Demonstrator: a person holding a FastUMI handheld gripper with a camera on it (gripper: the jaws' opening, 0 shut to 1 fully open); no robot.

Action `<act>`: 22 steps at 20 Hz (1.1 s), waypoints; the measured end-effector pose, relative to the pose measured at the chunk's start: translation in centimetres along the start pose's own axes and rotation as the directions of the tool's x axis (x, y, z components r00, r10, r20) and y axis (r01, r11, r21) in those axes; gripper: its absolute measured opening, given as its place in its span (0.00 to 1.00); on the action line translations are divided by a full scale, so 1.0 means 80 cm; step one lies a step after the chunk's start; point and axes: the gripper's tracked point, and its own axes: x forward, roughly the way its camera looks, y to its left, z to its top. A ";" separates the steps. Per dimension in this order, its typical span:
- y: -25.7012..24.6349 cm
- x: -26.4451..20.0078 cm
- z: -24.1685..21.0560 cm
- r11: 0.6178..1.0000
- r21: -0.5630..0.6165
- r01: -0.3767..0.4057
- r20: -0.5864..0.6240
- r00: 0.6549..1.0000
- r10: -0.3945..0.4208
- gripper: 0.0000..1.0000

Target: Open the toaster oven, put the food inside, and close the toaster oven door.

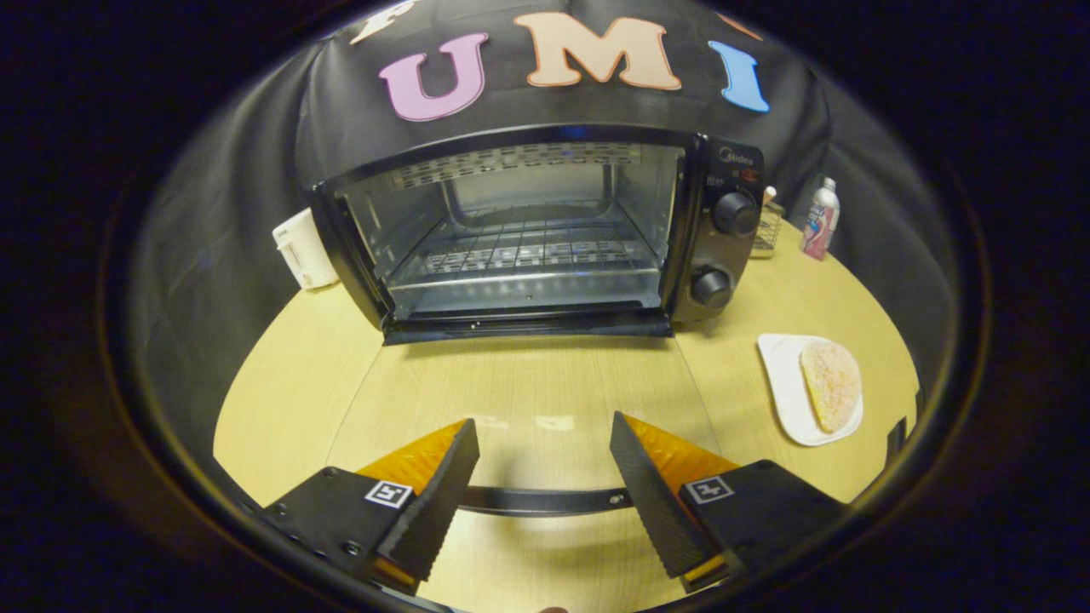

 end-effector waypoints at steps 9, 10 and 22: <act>-0.112 -0.034 0.043 0.984 0.011 0.177 0.046 0.983 -0.177 0.99; -0.134 -0.036 0.051 0.976 0.019 0.215 0.050 0.975 -0.216 0.99; -0.344 -0.012 0.044 0.858 0.145 0.493 -0.101 0.870 -0.483 0.99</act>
